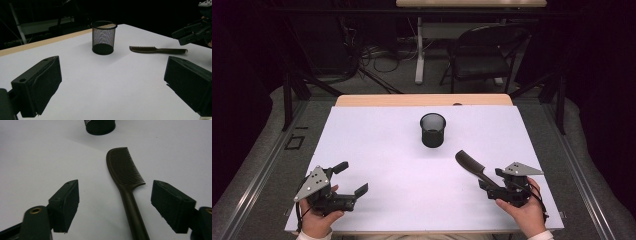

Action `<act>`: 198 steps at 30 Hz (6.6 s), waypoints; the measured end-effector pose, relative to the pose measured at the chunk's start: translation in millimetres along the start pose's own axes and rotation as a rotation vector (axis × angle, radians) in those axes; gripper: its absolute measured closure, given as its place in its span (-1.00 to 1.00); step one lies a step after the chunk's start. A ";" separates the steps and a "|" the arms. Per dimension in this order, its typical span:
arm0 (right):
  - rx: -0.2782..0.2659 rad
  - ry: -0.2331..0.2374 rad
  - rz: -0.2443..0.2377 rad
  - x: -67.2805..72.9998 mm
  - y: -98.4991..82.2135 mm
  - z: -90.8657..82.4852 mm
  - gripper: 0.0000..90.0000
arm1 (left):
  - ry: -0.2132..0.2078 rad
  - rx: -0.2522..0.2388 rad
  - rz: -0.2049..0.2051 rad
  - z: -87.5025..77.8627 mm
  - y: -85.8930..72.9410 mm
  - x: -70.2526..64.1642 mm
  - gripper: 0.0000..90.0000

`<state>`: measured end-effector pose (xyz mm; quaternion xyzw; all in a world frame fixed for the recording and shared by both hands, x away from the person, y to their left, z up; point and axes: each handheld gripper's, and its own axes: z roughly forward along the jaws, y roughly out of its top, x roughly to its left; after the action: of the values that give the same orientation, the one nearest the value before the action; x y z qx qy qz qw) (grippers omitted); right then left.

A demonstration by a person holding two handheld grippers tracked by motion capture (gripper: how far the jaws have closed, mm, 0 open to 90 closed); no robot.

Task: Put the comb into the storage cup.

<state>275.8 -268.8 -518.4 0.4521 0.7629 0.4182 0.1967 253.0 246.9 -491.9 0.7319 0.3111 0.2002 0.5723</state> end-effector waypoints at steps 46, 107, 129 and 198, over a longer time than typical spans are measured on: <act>0.235 -0.058 -0.147 -5.5 30.6 -0.8 -0.96 | -0.004 0.017 -0.014 2.6 -1.7 -0.9 -0.97; 0.613 0.006 -0.304 -4.8 52.2 36.9 -0.41 | -0.007 0.025 -0.017 4.6 -3.0 -0.9 -0.97; 0.687 0.027 -0.298 -3.9 56.3 52.3 -0.29 | -0.009 0.030 -0.018 5.2 -3.5 -0.9 -0.97; 0.817 0.057 -0.242 -17.8 48.2 80.3 0.40 | -0.011 0.039 -0.017 6.3 -4.4 -0.7 -0.97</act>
<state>364.7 -235.4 -526.5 0.3883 0.9186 0.0678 0.0278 255.5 242.6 -497.8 0.7414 0.3179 0.1854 0.5612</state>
